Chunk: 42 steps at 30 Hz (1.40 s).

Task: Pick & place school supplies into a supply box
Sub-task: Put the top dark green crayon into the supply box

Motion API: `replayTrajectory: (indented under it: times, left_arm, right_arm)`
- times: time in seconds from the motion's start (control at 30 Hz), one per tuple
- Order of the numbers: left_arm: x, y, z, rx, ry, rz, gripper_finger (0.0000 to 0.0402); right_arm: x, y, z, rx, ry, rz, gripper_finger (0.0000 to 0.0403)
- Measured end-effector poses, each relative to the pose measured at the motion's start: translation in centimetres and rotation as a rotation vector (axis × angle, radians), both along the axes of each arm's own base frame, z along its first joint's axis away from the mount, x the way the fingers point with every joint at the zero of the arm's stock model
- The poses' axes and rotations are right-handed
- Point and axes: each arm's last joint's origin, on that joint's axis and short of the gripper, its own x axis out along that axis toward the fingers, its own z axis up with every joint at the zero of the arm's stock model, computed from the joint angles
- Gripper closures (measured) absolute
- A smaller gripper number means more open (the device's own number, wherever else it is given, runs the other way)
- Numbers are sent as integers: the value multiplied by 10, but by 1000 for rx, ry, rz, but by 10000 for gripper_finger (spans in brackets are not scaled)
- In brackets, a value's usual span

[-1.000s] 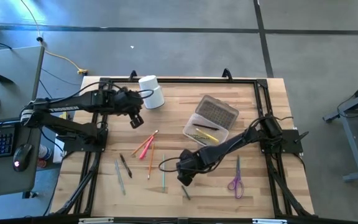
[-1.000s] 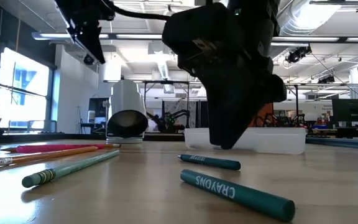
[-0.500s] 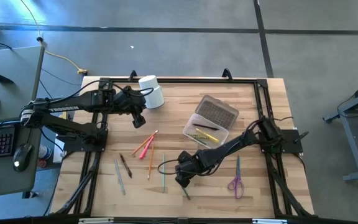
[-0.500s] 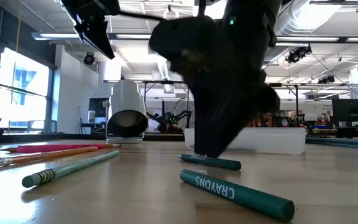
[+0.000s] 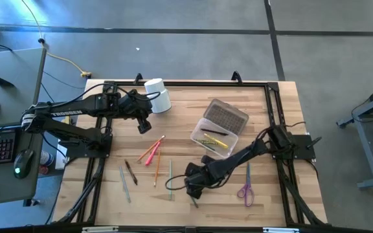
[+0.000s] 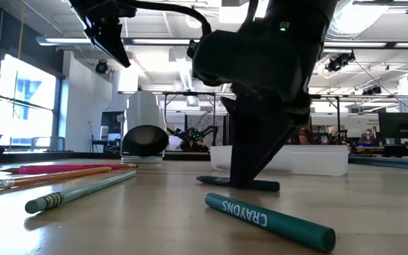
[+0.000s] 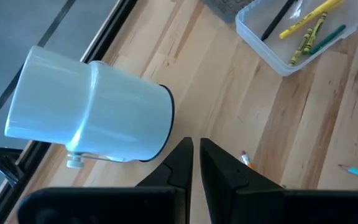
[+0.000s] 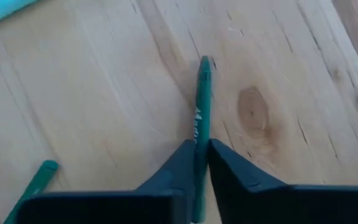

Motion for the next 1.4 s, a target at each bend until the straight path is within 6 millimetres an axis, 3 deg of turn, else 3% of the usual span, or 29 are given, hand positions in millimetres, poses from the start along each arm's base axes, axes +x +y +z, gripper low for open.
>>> replayTrajectory:
  times: [0.1, 0.2, 0.43, 0.6, 0.77, 1.13, 1.4]
  left_arm:
    - [0, 0, 0, -4, -2, 4, 334]
    - [0, 0, 0, -10, -9, 11, 334]
    - [1, 0, 1, -35, -39, 39, 334]
    - [1, -1, 1, -51, -42, 25, 334]
    - [1, -1, 1, -52, -43, 25, 334]
    - [1, -1, 1, -51, -42, 26, 334]
    - [2, -1, 1, -73, -50, 27, 334]
  right_arm:
    - [-1, 0, 6, 4, -7, 20, 395]
    - [-5, -7, 15, -11, 19, 43, 382]
    - [-39, -50, 63, -276, 215, -20, 398]
    - [-55, -82, 86, -423, 292, -148, 386]
    - [-47, -103, 79, -369, 324, -178, 386]
    - [-22, -131, 72, -245, 213, -107, 387]
    - [-14, -149, 50, -200, 277, -132, 388]
